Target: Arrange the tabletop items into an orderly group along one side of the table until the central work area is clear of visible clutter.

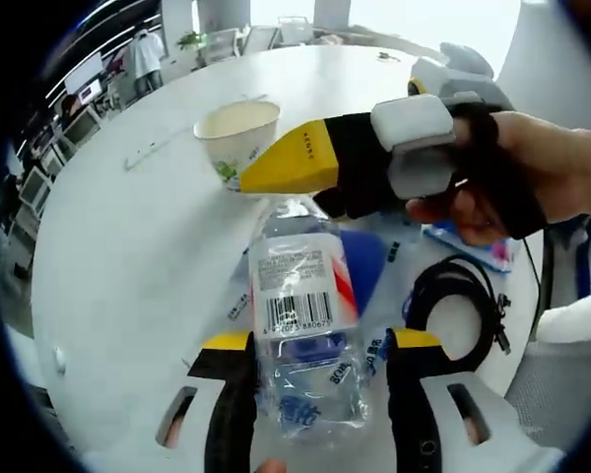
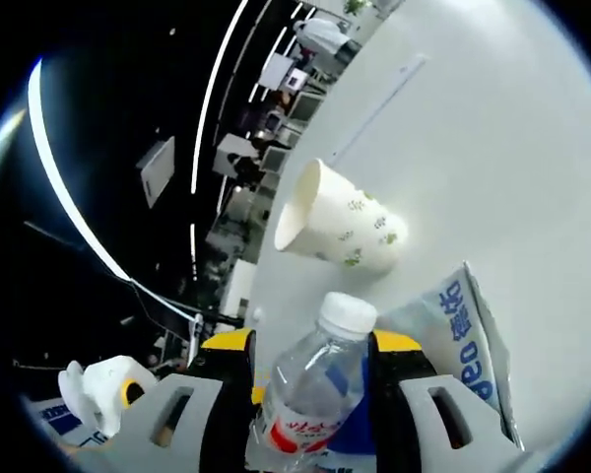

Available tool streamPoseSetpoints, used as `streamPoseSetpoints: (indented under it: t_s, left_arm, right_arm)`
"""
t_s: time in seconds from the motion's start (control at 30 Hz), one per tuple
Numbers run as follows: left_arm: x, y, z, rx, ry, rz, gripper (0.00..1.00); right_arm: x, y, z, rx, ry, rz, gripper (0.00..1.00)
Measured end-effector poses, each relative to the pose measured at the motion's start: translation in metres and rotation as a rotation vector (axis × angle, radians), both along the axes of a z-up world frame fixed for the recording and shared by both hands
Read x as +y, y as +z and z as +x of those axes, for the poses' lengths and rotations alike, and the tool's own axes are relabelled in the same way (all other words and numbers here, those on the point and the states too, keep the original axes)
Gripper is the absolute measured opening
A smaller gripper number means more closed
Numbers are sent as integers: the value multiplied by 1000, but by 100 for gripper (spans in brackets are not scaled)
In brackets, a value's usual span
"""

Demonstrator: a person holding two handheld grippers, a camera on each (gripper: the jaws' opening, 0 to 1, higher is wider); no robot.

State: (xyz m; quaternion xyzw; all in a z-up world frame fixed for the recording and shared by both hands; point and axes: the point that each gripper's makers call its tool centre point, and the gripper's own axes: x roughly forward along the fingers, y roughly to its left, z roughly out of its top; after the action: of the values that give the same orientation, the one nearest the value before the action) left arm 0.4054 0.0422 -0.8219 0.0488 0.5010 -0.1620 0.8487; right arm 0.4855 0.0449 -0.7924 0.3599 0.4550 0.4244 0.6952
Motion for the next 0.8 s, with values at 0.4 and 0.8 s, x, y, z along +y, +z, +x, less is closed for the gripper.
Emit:
streamPoseSetpoints:
  t_s: [0.4, 0.8]
  left_arm:
    - [3, 0, 0, -6, 7, -14, 39]
    - [1, 7, -9, -70, 12, -83, 38]
  right_arm:
    - [2, -6, 2, 17, -26, 13, 39]
    - [-5, -3, -4, 57, -51, 54, 24]
